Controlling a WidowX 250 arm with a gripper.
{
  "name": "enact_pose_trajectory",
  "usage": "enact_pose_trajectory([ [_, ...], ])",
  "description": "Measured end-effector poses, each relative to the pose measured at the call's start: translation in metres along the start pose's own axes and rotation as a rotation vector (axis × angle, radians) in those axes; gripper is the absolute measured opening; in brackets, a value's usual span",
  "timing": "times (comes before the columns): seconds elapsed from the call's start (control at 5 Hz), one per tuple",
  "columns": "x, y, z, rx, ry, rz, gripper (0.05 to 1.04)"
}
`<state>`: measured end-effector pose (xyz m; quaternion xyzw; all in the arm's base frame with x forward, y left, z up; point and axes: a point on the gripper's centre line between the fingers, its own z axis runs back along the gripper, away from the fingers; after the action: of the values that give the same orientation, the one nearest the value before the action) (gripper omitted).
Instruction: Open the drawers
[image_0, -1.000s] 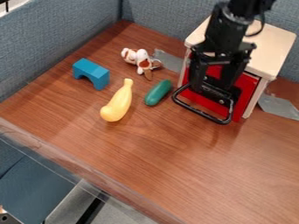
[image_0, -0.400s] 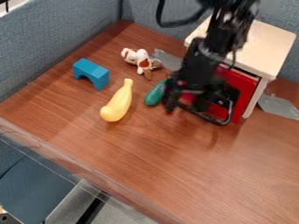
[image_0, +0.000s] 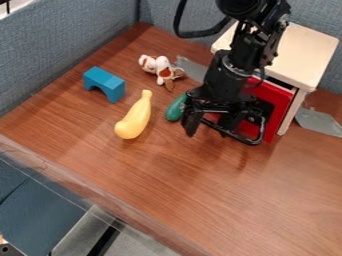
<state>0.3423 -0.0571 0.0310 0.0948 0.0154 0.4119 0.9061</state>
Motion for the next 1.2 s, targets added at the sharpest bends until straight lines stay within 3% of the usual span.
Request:
enact_pose_trajectory([
  [0.2,-0.001,-0.001,-0.007,-0.027,0.006,-0.010,0.682],
  [0.4,0.001,0.000,-0.007,-0.027,0.007,0.010,0.500],
  [0.8,-0.003,0.008,0.003,-0.038,0.004,0.013,0.465],
  [1.2,-0.023,0.037,-0.002,0.001,0.022,-0.006,0.460],
])
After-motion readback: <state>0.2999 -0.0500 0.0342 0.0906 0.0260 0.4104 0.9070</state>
